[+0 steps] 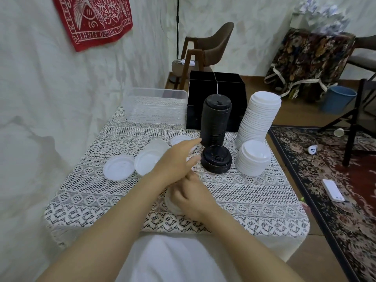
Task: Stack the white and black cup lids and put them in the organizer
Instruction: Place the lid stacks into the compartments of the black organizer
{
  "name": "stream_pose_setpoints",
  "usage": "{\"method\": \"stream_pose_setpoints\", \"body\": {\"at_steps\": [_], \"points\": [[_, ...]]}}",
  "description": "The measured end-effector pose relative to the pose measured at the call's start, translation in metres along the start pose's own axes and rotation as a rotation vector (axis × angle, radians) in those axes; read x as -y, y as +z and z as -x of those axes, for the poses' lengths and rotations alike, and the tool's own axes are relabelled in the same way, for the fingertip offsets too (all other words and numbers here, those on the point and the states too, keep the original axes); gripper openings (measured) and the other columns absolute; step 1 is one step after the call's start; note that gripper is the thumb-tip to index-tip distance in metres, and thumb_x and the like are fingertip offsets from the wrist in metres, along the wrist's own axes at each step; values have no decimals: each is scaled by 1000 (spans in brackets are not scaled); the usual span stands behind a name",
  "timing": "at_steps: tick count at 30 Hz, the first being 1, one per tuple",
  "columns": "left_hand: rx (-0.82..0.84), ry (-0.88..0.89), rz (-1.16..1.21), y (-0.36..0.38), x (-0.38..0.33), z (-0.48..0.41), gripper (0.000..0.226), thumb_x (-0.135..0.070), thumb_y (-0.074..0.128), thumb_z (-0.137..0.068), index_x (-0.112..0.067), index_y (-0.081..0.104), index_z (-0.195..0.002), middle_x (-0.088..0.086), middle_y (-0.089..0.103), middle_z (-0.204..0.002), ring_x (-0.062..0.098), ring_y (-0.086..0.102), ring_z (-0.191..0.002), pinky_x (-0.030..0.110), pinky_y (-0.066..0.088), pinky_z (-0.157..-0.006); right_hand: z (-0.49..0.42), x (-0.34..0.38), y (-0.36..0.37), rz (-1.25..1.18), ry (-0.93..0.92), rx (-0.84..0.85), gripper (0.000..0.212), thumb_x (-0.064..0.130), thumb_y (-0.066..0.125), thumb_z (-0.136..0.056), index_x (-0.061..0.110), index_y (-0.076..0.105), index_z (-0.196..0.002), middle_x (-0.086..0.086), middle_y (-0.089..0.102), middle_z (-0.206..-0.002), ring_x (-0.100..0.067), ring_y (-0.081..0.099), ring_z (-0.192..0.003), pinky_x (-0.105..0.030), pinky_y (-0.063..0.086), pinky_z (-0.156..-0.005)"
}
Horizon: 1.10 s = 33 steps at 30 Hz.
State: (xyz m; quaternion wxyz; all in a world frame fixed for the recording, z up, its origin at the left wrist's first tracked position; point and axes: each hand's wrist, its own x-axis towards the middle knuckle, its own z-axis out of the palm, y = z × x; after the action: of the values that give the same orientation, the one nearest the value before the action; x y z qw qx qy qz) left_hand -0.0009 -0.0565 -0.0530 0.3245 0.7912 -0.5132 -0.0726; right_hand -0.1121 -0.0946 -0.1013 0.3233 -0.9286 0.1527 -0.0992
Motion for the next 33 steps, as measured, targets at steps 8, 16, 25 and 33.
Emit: {"method": "stream_pose_setpoints", "body": {"at_steps": [8, 16, 25, 33], "points": [[-117, -142, 77, -14, 26, 98, 41, -21, 59, -94, -22, 53, -135, -13, 57, -125, -1, 51, -114, 23, 43, -101, 29, -18, -18, 13, -71, 11, 75, 38, 65, -89, 23, 27, -152, 7, 23, -156, 1, 16, -138, -16, 11, -110], [90, -131, 5, -5, 24, 123, 67, -23, 62, -90, -27, 30, -149, -24, 31, -127, -2, 30, -124, 10, 20, -99, 35, -14, -7, 138, -19, -63, 86, 57, 71, -79, 22, 32, -146, 3, 36, -134, -13, 28, -125, -18, 24, -99], [137, -199, 62, -7, 40, 124, 87, -40, 79, -76, -36, 29, -147, -19, 32, -143, 0, 29, -133, 21, 24, -111, 31, -9, -14, -80, -7, 125, 83, 28, 77, -73, 29, 34, -145, 9, 46, -138, -4, 43, -123, -17, 36, -102], [110, -212, -27, -13, 48, 128, 86, -46, 76, -76, -31, 31, -148, -17, 35, -145, -1, 27, -126, 18, 23, -105, 0, -2, -28, -57, 34, -17, 58, 31, 62, -94, 23, 38, -147, 7, 40, -150, -9, 38, -134, -26, 30, -112]]}}
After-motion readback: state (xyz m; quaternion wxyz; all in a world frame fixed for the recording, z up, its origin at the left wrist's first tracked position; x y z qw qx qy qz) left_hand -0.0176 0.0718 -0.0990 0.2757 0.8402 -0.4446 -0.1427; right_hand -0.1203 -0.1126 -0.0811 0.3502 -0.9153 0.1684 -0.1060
